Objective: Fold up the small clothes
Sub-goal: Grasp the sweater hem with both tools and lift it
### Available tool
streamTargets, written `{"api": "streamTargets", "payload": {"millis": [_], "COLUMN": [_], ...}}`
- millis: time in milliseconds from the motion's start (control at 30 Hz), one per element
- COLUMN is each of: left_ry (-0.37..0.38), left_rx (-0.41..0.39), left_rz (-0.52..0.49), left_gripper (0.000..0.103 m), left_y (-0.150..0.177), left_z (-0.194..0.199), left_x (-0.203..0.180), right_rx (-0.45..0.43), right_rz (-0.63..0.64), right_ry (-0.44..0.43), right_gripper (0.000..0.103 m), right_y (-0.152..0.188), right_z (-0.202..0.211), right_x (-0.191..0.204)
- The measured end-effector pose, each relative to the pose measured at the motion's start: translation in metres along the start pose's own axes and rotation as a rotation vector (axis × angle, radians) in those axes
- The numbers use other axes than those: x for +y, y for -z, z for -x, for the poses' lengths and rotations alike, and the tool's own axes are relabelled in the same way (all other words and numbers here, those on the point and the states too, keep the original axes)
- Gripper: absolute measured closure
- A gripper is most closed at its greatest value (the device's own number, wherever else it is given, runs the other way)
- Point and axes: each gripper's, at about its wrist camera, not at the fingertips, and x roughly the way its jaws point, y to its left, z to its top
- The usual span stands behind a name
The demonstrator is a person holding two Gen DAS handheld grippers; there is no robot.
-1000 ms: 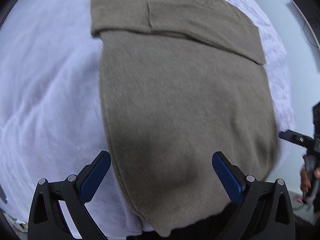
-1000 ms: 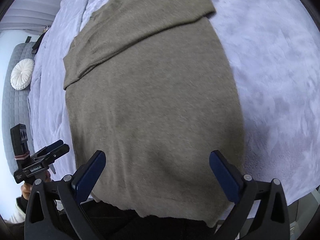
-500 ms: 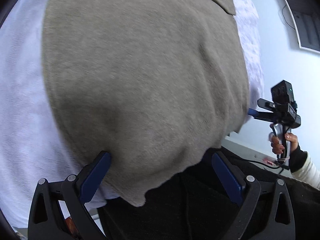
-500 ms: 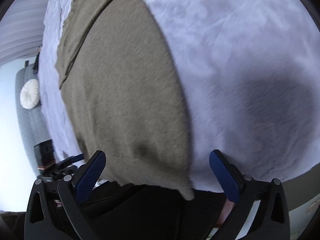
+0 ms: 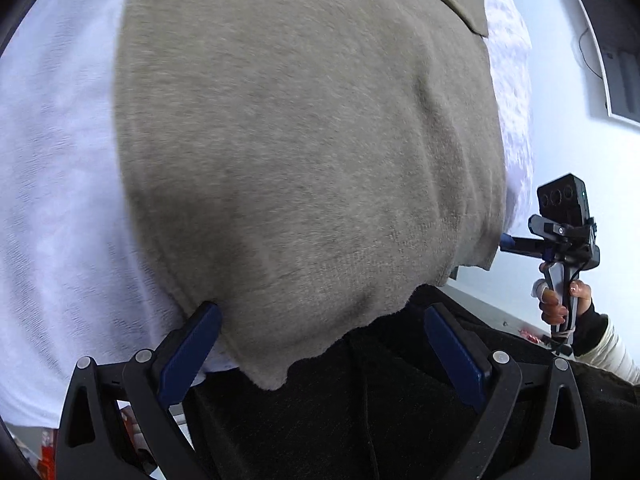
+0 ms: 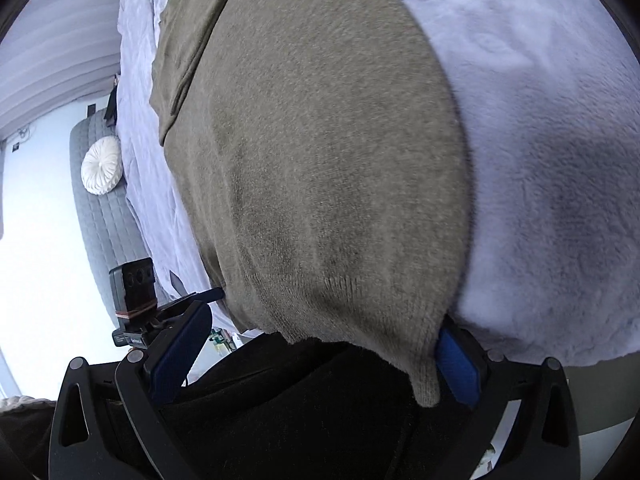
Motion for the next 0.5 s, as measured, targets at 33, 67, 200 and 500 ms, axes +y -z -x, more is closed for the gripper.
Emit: {"api": "streamTargets", "payload": {"millis": [33,67,200,500], "left_ry": [-0.010,-0.025,-0.020,-0.061], "left_rx": [-0.003,-0.007,0.005,0.036], "left_rz": [0.007,0.013,0.042,-0.021], "left_gripper": [0.001,0.001,0.001,0.011], "left_y": [0.001,0.001,-0.003,-0.011], "left_z": [0.002,0.005,-0.007,-0.028], "left_x": [0.002,0.004,0.019,-0.007], "right_rx": [0.004,0.008,0.018,0.023], "right_rz": [-0.005,-0.007,-0.005,-0.039], "right_ry": [-0.001,-0.002,-0.002,-0.062], "right_gripper": [0.000,0.000,0.000,0.000], "right_y": [-0.001,0.000,0.000,-0.004], "right_z": [-0.001,0.000,0.001,-0.007], "right_x": [0.000,-0.003,-0.004,-0.006]}}
